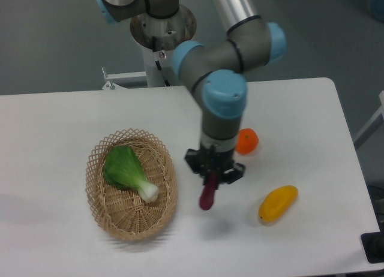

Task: Pick up the sweet potato from the basket
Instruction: 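Lift the sweet potato out of the basket and carry it beside the orange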

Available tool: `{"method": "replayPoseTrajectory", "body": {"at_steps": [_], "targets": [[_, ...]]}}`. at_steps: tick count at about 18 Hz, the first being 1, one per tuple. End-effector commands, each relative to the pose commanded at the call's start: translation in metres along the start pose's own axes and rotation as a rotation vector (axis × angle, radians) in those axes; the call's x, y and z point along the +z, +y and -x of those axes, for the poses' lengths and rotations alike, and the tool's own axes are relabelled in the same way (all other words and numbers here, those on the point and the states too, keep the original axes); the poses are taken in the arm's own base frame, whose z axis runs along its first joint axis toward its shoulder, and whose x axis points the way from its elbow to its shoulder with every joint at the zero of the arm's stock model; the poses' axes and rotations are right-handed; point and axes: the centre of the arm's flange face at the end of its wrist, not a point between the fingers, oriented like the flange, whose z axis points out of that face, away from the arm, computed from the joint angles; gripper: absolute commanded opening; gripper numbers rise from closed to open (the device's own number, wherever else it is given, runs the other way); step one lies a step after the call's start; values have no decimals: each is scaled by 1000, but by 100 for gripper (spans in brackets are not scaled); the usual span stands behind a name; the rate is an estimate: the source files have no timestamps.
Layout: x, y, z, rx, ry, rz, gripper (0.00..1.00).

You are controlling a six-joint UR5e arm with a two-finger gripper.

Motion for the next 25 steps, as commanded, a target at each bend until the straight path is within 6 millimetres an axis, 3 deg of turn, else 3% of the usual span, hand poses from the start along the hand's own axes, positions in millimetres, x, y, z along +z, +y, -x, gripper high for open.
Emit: {"method": "replayPoseTrajectory", "body": {"at_steps": [4, 10, 25], "targets": [[-10, 26, 29, 80, -37, 28, 4], [-6, 56, 62, 93, -51, 70, 0], [-13, 81, 89, 202, -66, 135, 0]]}}
